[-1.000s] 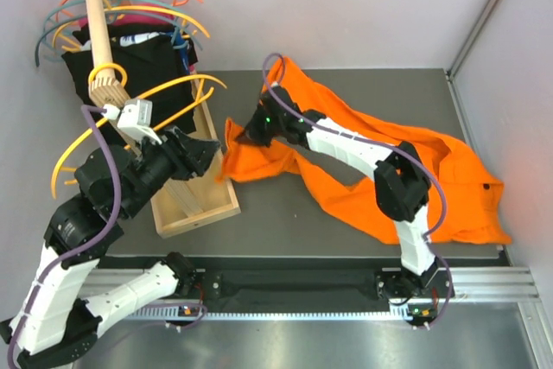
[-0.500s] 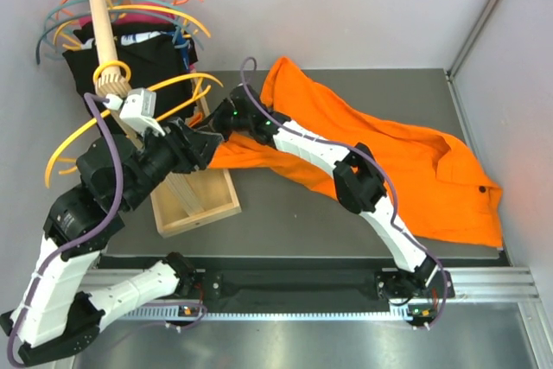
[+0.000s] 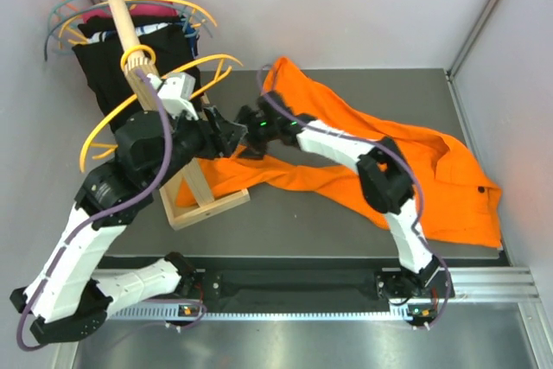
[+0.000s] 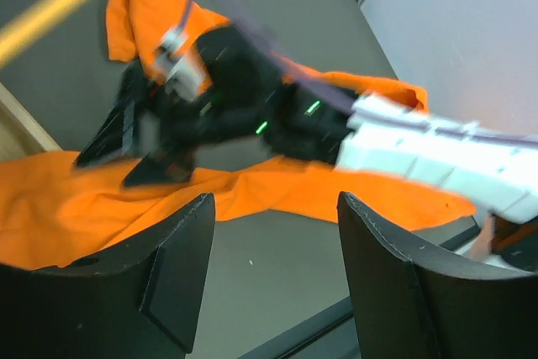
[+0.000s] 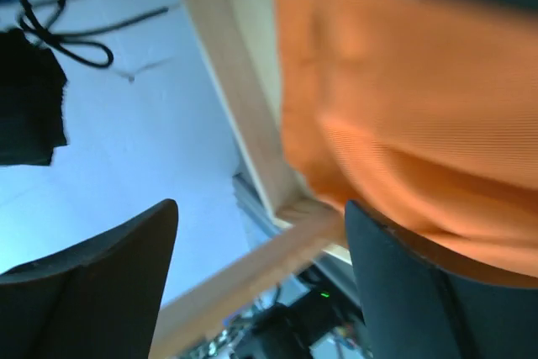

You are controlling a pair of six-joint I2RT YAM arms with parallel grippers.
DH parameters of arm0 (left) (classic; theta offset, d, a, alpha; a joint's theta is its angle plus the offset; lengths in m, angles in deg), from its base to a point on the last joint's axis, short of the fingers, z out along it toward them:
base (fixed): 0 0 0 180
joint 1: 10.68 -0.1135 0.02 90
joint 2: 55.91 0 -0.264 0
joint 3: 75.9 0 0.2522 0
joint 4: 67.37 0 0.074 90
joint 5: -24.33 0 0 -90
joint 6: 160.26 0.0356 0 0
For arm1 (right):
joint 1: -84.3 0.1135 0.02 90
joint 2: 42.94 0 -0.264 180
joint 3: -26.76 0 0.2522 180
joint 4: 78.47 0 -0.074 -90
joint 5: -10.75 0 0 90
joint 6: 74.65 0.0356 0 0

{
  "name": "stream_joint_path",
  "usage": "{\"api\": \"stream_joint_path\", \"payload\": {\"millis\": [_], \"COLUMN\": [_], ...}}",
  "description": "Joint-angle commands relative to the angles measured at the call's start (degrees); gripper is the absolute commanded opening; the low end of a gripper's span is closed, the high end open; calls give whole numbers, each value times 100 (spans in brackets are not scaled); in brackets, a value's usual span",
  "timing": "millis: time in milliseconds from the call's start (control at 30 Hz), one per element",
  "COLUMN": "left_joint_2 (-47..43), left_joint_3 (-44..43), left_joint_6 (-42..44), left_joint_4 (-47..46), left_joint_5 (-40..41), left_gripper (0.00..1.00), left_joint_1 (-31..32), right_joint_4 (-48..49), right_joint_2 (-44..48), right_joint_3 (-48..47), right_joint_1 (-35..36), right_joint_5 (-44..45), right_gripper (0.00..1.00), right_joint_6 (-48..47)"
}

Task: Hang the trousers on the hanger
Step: Flatten out the trousers at the center of the board.

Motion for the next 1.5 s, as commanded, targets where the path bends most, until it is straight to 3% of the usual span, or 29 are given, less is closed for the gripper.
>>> {"api": "stream_joint_path", "payload": {"millis": [0,133,333,467,767,1067,1200,1300,1400,1467], "left_joint_2": [325,421,79,-105,-1370,-1144,-1029,-915,-888,-871], "left_joint_3": [-45,-54,236,157,403,-114,-379,-502,-476,-450], "left_joint_6": [171,180,180,347,-91,-435,-409,-418,-453,-462], "left_joint_4": [-315,-412,-781,-747,-632,-993,-1054,-1002,-1001,-993], "left_joint_5": [-241,-285,-337,-1083,-1067,-1701,-1639,-1621,-1569,-1542], "left_gripper": [65,64,67,71,80,81,81,81,81,81], "left_joint_1": [-8,1,-8,-8,-8,-8,-8,-8,-17,-17], "right_joint_4": [-571,-809,-967,-1037,-1205,-1512,-1600,-1390,-1126,-1047], "right_joint_2": [1347,2103,1982,1745,1226,672,610,951,1190,1340], "right_joint_3": [368,878,1371,1319,1187,976,914,1177,1459,1564], "right_joint_1": [-997,-1395,-1457,-1185,-912,-43,283,301,292,257], "right_joint_5": [110,-213,-1085,-1217,-1059,-304,748,1119,1156,1068], "right_gripper": [81,82,80,80,93,92,75,51,40,27], "right_joint_6": [-1344,-2336,-3287,-3973,-5071,-6363,-6471,-6251,-6075,-5970]}}
